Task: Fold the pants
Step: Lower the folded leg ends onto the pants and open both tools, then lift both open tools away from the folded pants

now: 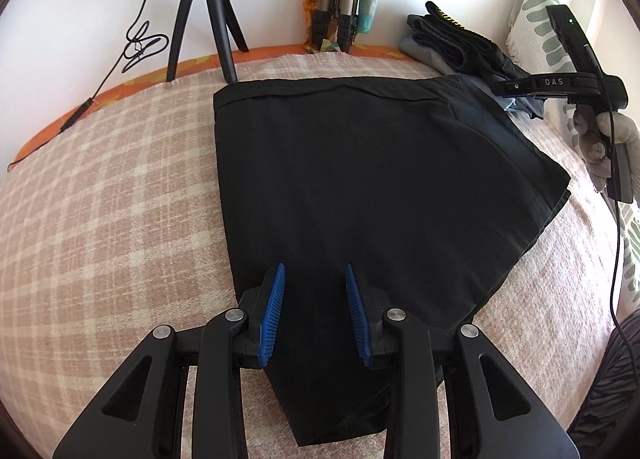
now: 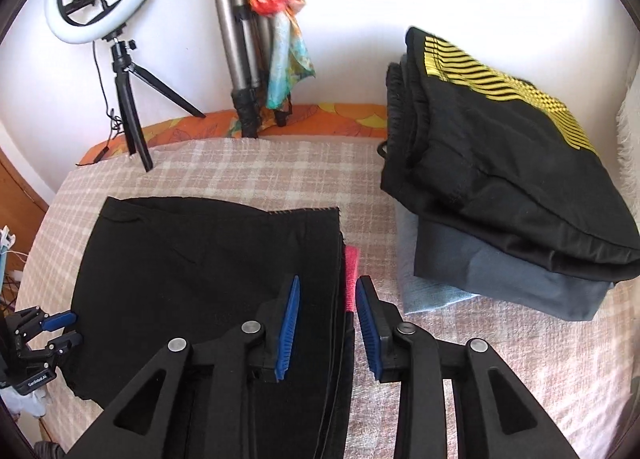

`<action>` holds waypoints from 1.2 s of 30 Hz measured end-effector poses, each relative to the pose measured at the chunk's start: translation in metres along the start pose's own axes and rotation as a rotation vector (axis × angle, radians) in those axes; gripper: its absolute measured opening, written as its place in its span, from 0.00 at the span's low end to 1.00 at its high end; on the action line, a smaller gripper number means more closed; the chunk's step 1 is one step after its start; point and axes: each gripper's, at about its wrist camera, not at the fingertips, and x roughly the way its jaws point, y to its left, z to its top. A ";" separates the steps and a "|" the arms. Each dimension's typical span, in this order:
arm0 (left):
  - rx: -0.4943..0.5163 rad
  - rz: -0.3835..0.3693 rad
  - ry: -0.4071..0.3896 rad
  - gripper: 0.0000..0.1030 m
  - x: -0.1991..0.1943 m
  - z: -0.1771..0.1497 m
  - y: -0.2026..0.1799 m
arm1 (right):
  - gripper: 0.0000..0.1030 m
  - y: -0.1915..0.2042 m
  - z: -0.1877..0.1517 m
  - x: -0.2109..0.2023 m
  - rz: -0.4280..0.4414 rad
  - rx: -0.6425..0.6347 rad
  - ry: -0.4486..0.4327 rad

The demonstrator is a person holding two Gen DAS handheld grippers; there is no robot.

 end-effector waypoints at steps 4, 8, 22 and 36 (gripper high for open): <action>0.006 0.002 -0.006 0.29 0.000 -0.002 -0.001 | 0.32 0.024 0.002 -0.006 0.028 -0.087 -0.025; -0.005 0.000 -0.008 0.29 0.000 -0.003 -0.001 | 0.32 0.034 0.005 0.013 0.033 -0.085 -0.002; -0.059 -0.009 -0.006 0.30 -0.010 -0.012 0.015 | 0.32 0.038 0.007 0.052 -0.015 -0.084 0.050; -0.215 -0.067 0.045 0.49 -0.016 -0.018 0.038 | 0.33 0.082 -0.047 -0.020 0.141 -0.076 0.004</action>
